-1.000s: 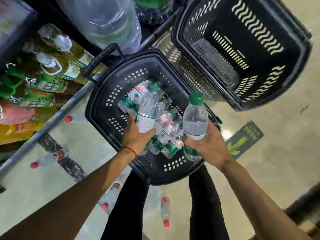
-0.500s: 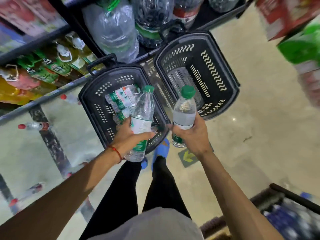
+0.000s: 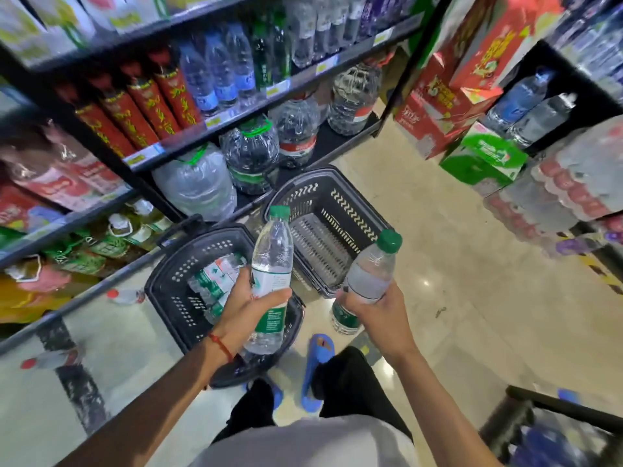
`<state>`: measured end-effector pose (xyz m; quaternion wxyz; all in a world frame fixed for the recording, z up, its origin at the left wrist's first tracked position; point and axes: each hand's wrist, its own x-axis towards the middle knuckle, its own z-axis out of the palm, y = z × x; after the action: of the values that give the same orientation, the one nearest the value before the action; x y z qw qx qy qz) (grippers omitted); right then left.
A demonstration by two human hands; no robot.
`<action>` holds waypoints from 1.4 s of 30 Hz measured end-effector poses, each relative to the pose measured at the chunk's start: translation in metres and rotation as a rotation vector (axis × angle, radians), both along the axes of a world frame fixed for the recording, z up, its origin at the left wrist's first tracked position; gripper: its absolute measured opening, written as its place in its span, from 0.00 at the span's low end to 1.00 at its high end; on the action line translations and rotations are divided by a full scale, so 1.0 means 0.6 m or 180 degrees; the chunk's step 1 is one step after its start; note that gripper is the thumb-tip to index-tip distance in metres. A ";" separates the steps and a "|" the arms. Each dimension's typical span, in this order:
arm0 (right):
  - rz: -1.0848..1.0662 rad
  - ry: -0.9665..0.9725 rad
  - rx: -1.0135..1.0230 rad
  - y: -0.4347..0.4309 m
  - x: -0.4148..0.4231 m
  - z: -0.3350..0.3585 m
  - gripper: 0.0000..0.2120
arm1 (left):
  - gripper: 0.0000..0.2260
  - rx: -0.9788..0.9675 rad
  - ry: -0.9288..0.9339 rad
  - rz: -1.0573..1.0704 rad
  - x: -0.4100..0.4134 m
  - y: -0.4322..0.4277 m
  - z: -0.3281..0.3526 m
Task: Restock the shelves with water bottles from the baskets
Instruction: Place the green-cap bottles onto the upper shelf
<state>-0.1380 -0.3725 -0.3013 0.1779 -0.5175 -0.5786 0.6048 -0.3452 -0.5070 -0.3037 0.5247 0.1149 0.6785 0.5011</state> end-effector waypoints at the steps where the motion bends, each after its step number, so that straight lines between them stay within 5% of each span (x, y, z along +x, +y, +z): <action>1: -0.0008 0.0062 0.0011 0.013 0.003 0.010 0.16 | 0.37 0.0065 -0.0005 0.0028 0.002 0.013 0.011; 3: -0.0020 0.0164 0.0047 0.045 0.007 0.025 0.18 | 0.43 0.0135 0.0034 0.0003 0.008 0.039 0.033; 7: 0.0100 0.0306 0.0196 0.143 0.020 0.048 0.22 | 0.25 0.0178 0.0399 0.0102 0.049 0.128 0.073; 15: 0.0579 0.0614 0.0361 0.413 0.104 0.131 0.24 | 0.16 0.0389 0.1008 0.0469 0.202 0.375 0.128; 27: 0.0803 0.0660 0.0685 0.719 0.178 0.220 0.25 | 0.22 0.0813 0.1332 0.0689 0.252 0.681 0.201; 42: 0.1463 0.0799 0.1085 1.087 0.007 0.285 0.26 | 0.22 0.0811 0.1701 0.1110 0.097 1.034 0.210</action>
<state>-0.1336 0.2798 -0.1305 0.1908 -0.2572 -0.7470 0.5826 -0.2872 0.1136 -0.1776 0.2163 0.1889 0.7334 0.6162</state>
